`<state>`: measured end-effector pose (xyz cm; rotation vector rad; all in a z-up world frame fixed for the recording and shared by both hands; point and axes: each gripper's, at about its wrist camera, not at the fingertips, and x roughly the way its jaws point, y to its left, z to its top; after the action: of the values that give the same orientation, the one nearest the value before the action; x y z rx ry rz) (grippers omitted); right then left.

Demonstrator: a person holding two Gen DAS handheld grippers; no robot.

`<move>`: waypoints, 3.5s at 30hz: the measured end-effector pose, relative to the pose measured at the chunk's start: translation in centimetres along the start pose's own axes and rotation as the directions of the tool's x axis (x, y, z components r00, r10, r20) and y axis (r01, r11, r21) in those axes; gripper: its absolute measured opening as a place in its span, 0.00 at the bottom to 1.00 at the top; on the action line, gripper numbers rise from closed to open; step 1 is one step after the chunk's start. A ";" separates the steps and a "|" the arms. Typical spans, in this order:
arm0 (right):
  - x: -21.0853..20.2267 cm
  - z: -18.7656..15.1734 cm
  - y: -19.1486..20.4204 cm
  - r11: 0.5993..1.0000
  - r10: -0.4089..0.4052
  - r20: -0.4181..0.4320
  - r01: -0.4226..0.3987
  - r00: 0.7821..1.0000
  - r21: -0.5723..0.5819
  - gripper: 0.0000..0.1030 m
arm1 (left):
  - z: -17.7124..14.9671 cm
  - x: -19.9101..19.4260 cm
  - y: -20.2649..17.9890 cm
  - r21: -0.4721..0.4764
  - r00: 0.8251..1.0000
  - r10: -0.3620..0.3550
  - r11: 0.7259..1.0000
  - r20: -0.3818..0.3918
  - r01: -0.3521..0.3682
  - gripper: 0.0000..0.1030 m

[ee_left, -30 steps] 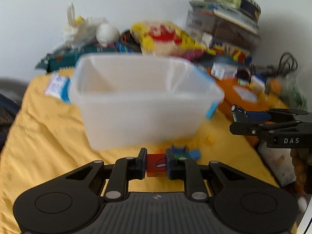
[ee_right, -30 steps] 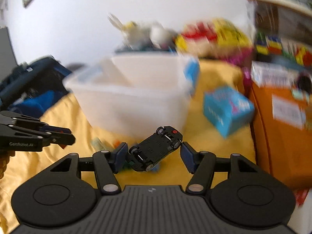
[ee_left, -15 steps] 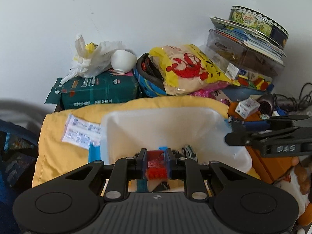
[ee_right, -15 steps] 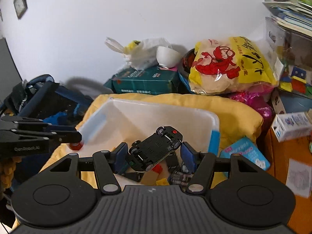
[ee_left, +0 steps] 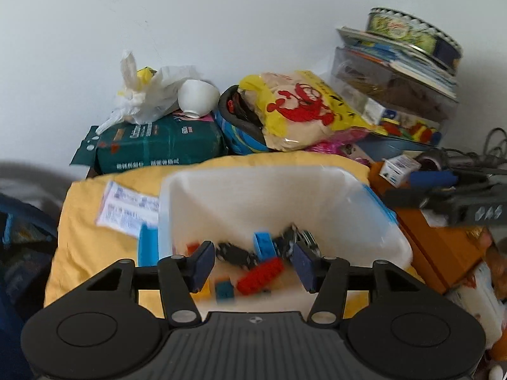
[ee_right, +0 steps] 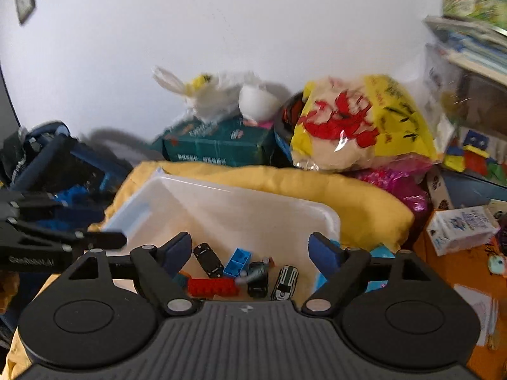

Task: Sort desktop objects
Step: 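Carry the red block and black car into the white bin and release both, then grasp the beige toy figure with the left gripper while the right grasps a small yellow brick, then carry the figure and yellow brick into the white bin and release both, then grasp the green brick with the left gripper while the right grasps the blue brick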

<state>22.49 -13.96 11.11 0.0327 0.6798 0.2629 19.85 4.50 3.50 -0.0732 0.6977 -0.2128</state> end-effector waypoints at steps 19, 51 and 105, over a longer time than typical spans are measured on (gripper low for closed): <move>4.5 -15.2 -3.6 0.991 -0.124 -0.192 0.112 0.974 -0.076 0.71 | -11.6 8.2 -4.6 0.108 0.978 0.020 0.994 -0.207 0.003 0.60; -4.4 -8.2 -1.5 0.997 0.073 0.055 -0.074 0.996 0.019 0.27 | -4.1 -1.9 -1.2 -0.041 0.999 -0.052 0.998 -0.017 0.051 0.58; 3.1 -16.2 -1.0 0.998 -0.039 -0.212 0.050 0.976 0.046 0.57 | -12.6 3.9 -5.2 0.106 0.989 -0.066 0.991 -0.133 0.081 0.36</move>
<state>14.95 -15.00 -3.52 0.0383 0.8981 0.2074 13.77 -1.42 -7.88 0.0219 0.8114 -0.3292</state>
